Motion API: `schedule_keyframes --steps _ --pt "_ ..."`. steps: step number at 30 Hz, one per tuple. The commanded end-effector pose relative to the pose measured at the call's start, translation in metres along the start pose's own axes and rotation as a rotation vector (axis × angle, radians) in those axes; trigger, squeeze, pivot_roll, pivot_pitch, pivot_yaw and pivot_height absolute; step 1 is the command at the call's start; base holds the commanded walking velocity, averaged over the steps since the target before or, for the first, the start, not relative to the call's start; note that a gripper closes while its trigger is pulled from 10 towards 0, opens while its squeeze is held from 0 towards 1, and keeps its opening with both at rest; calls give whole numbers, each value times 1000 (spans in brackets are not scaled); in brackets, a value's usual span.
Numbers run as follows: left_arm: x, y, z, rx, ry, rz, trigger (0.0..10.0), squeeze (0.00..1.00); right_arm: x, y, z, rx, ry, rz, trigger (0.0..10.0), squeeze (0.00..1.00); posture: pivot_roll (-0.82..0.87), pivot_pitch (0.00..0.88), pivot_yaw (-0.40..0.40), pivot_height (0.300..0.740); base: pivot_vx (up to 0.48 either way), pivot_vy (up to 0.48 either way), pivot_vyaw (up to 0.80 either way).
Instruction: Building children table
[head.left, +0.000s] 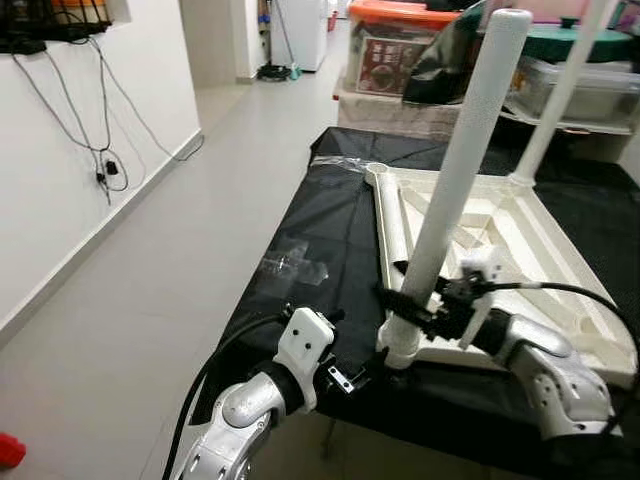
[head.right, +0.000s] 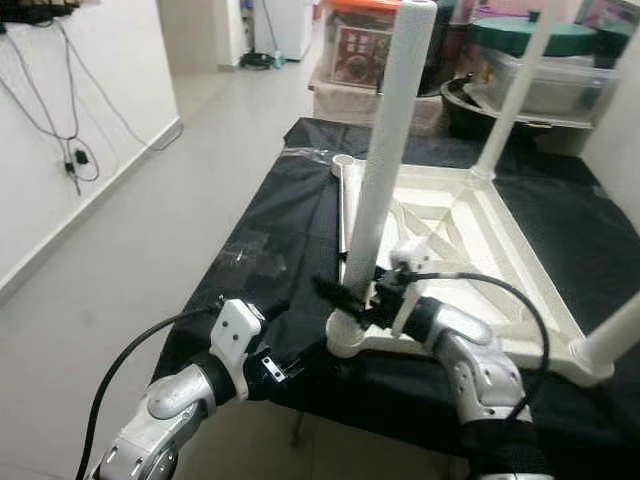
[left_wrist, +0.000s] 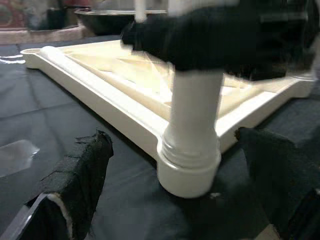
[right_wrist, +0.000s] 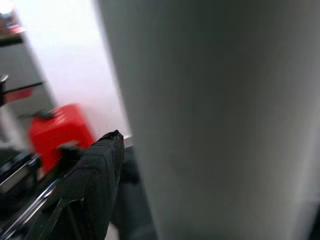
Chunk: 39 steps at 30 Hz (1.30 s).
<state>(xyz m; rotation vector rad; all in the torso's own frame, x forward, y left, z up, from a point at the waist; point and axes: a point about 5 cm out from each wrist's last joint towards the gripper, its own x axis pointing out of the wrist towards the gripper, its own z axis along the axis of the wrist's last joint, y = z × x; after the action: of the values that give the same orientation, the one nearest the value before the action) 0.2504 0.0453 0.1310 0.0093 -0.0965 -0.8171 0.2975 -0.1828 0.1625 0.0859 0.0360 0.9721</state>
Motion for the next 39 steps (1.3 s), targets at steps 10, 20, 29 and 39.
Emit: schedule_keyframes --steps 10,20,29,39 --pt "-1 0 -1 10 8 -2 10000 0 7 -5 -2 17 -86 -130 0 0 152 0 -100 740 0 0 0" --pt "0 0 -1 9 9 -4 10000 0 -45 -61 -20 83 -73 -1216 0 0 142 0 -92 740 0 0 0" --pt "0 -1 -2 8 10 -4 10000 0 -67 -32 -31 99 -78 -1759 0 0 141 0 -94 740 0 0 0" --pt "0 -1 -2 6 10 -3 10000 0 -20 -30 -14 28 -208 -1546 10000 1000 140 0 -96 740 0 0 0"
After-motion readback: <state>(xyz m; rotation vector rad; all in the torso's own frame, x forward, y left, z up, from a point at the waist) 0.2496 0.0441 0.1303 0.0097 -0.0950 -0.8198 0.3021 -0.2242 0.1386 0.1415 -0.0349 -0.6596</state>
